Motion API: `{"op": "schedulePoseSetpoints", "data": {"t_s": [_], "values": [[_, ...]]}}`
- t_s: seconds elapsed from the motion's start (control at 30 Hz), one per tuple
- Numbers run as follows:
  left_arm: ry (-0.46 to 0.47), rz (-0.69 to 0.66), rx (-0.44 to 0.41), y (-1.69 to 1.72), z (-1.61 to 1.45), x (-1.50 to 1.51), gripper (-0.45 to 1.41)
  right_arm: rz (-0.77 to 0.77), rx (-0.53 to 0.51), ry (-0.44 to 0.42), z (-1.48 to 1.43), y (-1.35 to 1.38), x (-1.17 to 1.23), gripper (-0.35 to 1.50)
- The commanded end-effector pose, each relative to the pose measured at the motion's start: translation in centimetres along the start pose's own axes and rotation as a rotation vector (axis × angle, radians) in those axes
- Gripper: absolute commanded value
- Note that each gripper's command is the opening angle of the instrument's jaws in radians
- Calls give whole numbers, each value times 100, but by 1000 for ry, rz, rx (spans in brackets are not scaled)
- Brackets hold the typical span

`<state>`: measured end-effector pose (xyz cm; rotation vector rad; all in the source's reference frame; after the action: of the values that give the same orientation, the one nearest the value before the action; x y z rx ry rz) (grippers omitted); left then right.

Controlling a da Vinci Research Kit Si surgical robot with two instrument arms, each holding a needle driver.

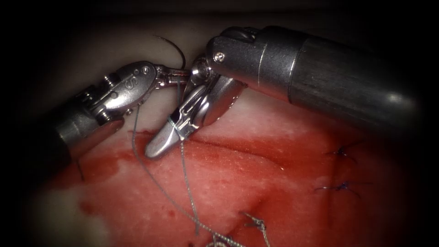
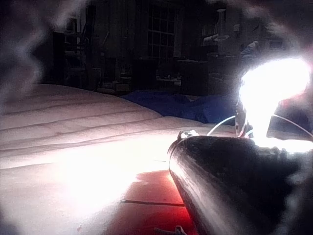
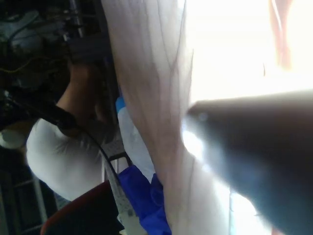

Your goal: Wound Closure

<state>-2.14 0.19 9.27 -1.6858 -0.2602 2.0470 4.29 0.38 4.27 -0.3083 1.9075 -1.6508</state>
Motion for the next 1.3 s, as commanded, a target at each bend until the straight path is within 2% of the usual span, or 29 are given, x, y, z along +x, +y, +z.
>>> {"op": "schedulePoseSetpoints", "data": {"t_s": [0.03, 0.33, 0.6, 0.67, 0.8, 1.07, 1.2, 1.3], "values": [[14, -19, -21, -11, 2, 13, -45, -4, 16, 11, -7, 14, -6, -35], [101, -141, -45, -18, 1, 11, -45, -4, 48, 30, -8, 14, -3, -35], [288, -350, -20, -22, 1, 12, -45, -18, 87, 46, -6, 13, -4, -35], [351, -450, -30, -23, 1, 10, -45, -31, 90, 61, -5, 12, -5, -35], [433, -531, -57, -28, 0, -1, -45, -32, 105, 60, -5, 13, -6, -35], [440, -556, -65, -29, -2, -5, -45, -37, 145, 69, -5, 9, -3, -35], [394, -543, -51, -29, -2, -11, -45, -18, 253, 47, -8, 2, -1, -35], [391, -542, -50, -29, -2, -12, -45, 10, 284, 23, -9, -2, 0, -35]]}}
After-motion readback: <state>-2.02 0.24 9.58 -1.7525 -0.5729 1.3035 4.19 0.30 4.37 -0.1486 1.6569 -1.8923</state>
